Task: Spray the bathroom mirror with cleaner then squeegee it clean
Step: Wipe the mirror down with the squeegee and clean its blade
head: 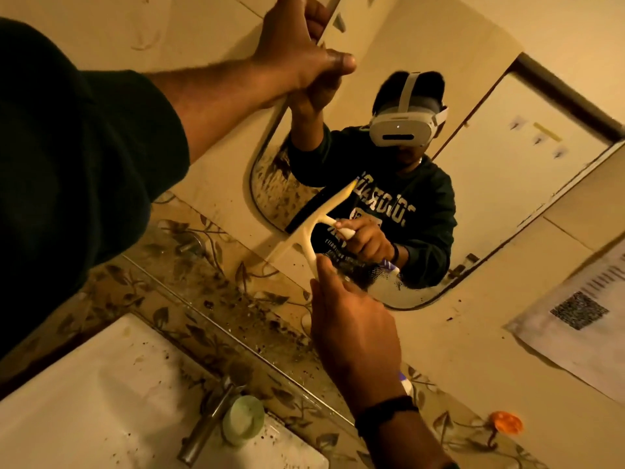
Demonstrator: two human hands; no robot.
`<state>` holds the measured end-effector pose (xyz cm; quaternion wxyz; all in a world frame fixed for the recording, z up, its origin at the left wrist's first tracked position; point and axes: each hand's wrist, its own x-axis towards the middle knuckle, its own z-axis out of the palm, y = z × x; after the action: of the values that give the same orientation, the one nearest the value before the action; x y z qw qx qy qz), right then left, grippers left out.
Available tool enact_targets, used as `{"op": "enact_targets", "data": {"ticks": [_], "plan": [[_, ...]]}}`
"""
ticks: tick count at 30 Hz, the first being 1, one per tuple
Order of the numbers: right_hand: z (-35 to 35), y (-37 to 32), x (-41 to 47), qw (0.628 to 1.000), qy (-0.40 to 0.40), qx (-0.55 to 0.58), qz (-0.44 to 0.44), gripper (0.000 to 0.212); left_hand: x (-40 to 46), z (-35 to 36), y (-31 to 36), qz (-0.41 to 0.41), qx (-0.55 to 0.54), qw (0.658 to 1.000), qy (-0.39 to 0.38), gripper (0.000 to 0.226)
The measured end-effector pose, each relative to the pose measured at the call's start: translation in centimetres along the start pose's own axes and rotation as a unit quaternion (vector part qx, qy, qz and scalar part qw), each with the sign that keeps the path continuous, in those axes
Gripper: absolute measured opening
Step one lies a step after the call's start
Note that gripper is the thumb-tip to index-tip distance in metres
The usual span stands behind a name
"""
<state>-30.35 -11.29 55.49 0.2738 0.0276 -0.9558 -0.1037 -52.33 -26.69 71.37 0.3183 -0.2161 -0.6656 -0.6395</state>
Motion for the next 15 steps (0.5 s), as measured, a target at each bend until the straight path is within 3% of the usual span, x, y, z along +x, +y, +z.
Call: {"op": "enact_targets", "data": {"ticks": [8,12,15], "plan": [[-0.1,4.3,-8.2,0.990,-0.097,-0.004,0.099,0.052,-0.2,-0.2,0.3,0.003,0.005,1.000,0.000,0.073],[-0.5,1.8,-5.7,0.994,0.009,0.048,0.096,0.043,-0.6,-0.1,0.4,0.012,0.008,1.000,-0.008,0.070],[-0.7,-0.1,-2.0,0.994,0.064,0.055,0.064,0.040,-0.8,-0.2,0.6,0.014,0.009,1.000,-0.011,0.055]]}}
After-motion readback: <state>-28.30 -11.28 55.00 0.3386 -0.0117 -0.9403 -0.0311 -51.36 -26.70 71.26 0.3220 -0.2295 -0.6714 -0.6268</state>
